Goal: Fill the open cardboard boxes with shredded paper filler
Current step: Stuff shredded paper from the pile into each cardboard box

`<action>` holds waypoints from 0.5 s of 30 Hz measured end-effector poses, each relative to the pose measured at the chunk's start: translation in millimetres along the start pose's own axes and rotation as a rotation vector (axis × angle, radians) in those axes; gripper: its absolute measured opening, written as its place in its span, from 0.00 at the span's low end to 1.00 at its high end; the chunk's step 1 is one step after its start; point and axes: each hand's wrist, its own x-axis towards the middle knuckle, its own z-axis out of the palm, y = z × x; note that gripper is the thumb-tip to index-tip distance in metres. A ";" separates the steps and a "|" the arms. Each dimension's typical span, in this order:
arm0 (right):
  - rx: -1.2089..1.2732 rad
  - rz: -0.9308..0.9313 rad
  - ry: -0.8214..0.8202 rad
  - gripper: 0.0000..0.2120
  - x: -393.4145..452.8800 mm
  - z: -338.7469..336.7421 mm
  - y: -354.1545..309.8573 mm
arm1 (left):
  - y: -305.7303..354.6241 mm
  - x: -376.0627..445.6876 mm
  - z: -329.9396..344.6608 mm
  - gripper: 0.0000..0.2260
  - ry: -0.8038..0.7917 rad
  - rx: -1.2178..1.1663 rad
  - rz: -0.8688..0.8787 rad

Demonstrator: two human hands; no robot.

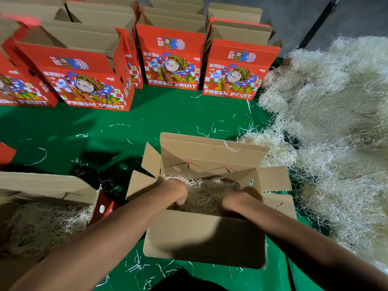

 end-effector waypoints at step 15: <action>0.155 -0.105 -0.119 0.19 22.3 -6.7 -9.0 | -7.0 -2.4 -3.7 0.17 -0.157 -0.238 0.072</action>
